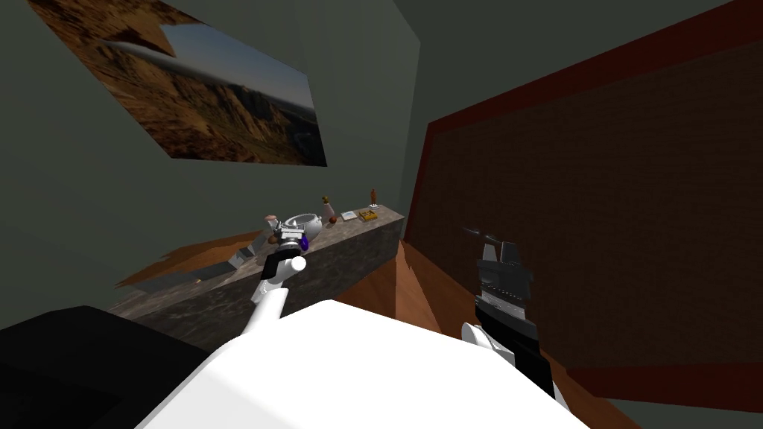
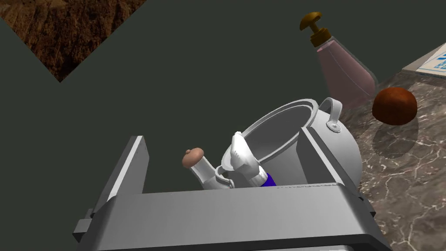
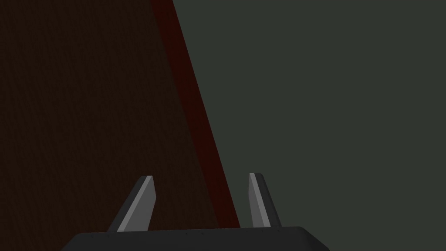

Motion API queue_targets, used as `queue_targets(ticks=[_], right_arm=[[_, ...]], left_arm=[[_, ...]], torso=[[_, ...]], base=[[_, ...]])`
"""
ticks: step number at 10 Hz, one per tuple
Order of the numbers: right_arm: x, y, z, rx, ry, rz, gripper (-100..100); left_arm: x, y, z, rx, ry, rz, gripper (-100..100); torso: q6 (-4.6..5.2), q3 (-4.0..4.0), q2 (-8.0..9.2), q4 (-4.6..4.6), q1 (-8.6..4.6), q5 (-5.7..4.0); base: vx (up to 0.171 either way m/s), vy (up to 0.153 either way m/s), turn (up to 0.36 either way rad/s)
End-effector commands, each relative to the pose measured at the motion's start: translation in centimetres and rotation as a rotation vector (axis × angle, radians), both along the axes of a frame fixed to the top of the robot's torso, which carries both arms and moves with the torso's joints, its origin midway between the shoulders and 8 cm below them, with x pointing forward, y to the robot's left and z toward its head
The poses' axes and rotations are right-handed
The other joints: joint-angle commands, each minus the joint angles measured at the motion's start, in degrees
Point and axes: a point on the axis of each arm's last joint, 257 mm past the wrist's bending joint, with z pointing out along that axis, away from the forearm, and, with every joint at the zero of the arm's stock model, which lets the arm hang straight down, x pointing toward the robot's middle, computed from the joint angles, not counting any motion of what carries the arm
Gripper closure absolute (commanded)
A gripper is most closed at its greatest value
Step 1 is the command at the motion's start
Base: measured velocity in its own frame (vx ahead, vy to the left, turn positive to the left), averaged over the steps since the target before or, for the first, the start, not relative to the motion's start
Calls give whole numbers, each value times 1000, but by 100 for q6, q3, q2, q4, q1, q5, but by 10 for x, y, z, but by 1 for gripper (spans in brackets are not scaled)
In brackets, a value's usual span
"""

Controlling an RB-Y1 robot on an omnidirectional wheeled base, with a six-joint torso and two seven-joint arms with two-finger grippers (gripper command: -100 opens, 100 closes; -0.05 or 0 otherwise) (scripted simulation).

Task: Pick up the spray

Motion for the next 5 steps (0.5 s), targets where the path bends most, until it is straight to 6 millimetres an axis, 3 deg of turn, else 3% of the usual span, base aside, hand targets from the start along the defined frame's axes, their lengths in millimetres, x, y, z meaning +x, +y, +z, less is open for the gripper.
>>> queue_targets(ticks=[1, 5], right_arm=[[0, 0, 0, 0, 0, 0, 0], [0, 0, 0, 0, 0, 0, 0]], left_arm=[[7, 6, -12, -99, -30, -16, -100], [30, 6, -41, -315, -101, -58, -100]], torso=[[0, 0, 0, 0, 0, 0], [0, 2, 4, 1, 13, 3]], base=[[15, 51, 39], [7, 68, 42]])
